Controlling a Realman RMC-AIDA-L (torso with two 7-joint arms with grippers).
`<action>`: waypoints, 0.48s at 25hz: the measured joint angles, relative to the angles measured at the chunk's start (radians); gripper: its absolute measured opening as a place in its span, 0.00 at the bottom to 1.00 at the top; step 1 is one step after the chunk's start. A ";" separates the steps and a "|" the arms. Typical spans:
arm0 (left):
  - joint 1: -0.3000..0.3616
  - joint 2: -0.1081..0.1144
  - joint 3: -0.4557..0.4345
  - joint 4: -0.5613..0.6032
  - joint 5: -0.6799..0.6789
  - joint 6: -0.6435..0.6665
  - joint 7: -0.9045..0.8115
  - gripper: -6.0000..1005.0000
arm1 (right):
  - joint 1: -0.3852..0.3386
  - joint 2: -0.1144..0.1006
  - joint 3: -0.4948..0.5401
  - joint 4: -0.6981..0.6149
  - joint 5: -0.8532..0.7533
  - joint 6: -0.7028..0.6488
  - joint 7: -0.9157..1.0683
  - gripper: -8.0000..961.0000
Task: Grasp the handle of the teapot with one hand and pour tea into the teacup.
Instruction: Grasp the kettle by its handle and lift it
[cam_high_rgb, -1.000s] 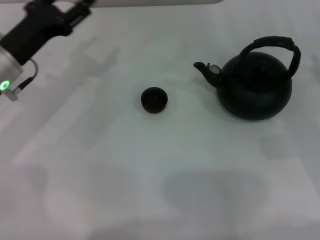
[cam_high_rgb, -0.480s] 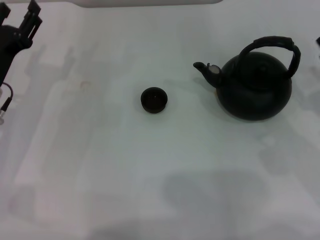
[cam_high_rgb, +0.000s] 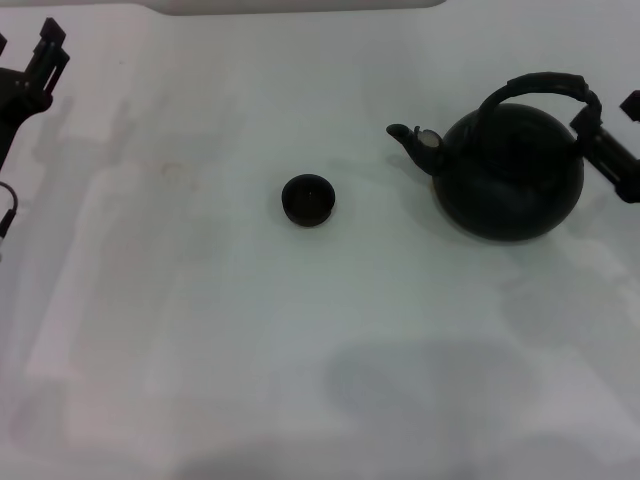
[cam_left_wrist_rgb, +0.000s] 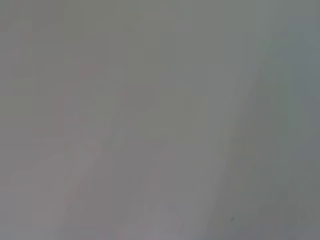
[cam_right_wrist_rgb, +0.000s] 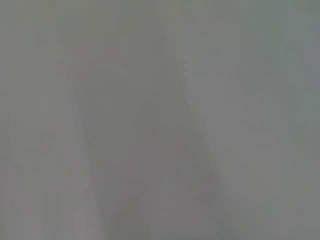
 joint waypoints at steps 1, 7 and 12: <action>0.003 0.000 0.000 0.000 0.000 0.000 0.000 0.77 | 0.004 0.001 -0.004 -0.002 0.000 0.020 0.000 0.78; 0.017 0.000 0.000 0.001 -0.002 -0.001 -0.003 0.77 | 0.013 0.001 0.000 -0.022 0.004 0.083 -0.005 0.78; 0.024 0.000 0.000 0.002 -0.003 -0.001 -0.003 0.77 | 0.023 0.002 0.002 -0.033 0.007 0.146 -0.002 0.78</action>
